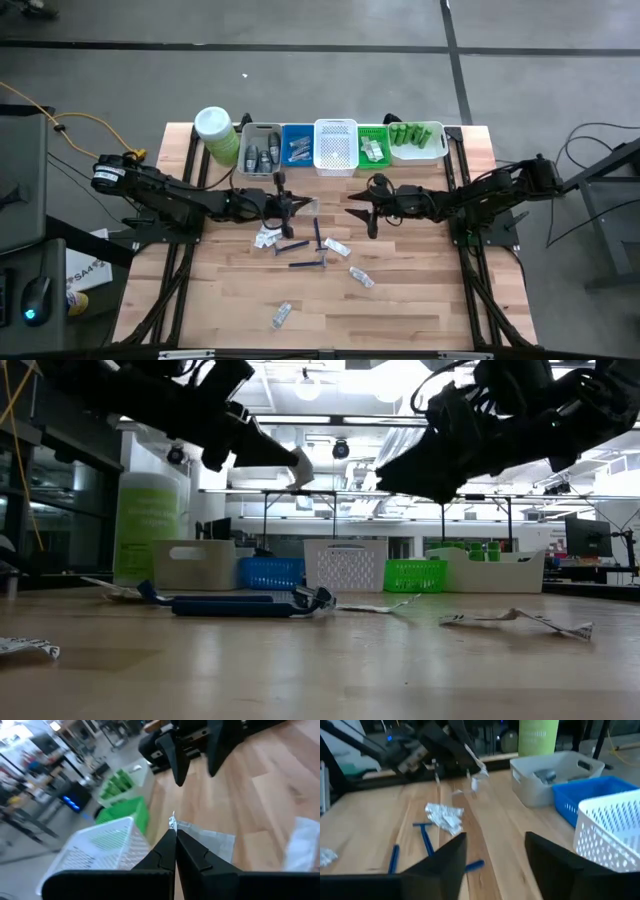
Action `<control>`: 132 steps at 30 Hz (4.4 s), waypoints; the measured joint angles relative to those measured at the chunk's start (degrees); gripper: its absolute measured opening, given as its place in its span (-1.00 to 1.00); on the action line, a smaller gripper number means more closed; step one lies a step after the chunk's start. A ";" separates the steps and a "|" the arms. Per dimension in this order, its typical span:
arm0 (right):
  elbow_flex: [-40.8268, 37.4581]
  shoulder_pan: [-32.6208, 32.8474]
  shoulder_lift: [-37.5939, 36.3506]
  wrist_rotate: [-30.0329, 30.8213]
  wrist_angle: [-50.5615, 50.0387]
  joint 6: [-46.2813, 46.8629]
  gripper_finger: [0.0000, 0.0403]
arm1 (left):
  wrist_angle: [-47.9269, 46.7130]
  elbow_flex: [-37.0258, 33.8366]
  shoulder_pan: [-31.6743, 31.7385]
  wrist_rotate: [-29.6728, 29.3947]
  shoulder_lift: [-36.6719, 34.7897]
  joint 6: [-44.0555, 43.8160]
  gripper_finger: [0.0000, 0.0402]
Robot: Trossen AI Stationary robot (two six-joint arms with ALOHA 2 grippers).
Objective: Pick & Place Travel size toiletries
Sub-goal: Put the white bandage pack into the green bin
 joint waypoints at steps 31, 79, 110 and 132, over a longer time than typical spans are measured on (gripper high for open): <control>16.00 1.12 22.52 14.82 11.33 -6.25 0.26 | 15.40 1.81 3.39 2.15 10.14 13.89 -1.00; 15.96 1.37 21.88 17.50 0.20 -0.24 -0.92 | 13.71 1.81 3.39 -2.93 9.70 13.77 -1.00; 15.96 -3.20 15.08 9.32 -3.98 2.95 0.01 | 13.13 1.81 3.37 0.37 9.70 12.01 -1.00; 16.00 -3.37 15.08 3.31 -3.19 3.10 -0.98 | 12.71 1.81 3.37 0.41 9.73 8.33 -0.80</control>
